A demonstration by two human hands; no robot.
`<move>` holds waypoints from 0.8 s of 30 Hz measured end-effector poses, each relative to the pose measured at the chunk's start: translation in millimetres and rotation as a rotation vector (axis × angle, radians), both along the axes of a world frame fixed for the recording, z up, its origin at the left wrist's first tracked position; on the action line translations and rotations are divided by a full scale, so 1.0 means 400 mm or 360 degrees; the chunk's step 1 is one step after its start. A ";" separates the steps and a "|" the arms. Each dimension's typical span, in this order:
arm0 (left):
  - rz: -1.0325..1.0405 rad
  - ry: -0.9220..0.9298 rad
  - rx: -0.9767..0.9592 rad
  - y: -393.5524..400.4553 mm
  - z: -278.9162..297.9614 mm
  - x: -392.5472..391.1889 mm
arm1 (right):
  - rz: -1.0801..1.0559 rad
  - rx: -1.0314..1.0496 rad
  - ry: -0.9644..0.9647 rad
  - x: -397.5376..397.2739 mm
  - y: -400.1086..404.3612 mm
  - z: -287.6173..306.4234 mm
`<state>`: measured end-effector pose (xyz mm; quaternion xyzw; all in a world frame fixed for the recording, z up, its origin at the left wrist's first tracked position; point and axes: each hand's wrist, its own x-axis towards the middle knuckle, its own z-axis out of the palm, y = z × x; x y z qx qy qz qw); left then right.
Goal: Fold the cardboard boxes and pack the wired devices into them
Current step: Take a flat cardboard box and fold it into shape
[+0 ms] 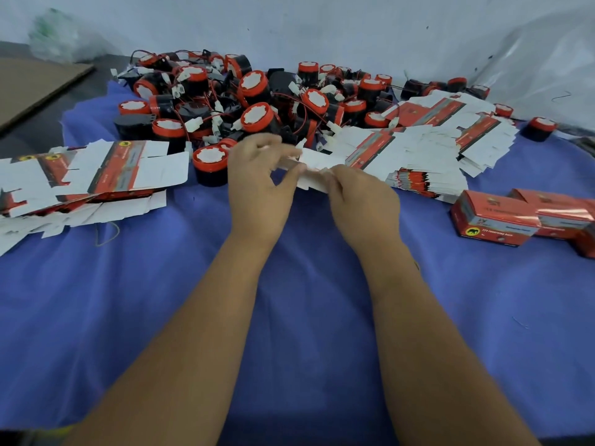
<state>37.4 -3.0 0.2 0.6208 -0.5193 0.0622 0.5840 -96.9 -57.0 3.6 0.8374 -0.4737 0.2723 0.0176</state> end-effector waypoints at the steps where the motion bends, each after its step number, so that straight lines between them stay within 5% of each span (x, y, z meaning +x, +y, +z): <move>1: 0.0019 0.0040 -0.0037 0.000 0.002 0.000 | -0.0044 0.0005 -0.0039 -0.001 -0.001 0.001; 6: -0.0479 0.0581 0.0189 -0.004 0.004 0.019 | 0.0038 0.0133 -0.0413 -0.002 0.007 0.012; 12: -0.0487 0.0501 0.0014 0.004 -0.006 0.002 | 0.0149 0.0211 -0.0487 -0.002 0.006 0.005; 16: -0.0384 0.0118 0.0121 -0.002 -0.017 0.021 | 0.0134 0.0112 -0.0566 -0.005 0.002 0.004; 21: -0.0418 -0.0117 0.0218 -0.010 -0.025 0.009 | -0.0092 0.0247 -0.0916 -0.017 -0.012 0.008; 24: -0.0421 -0.0242 0.0272 -0.011 -0.026 0.008 | -0.0100 0.0497 -0.1429 -0.009 -0.010 0.015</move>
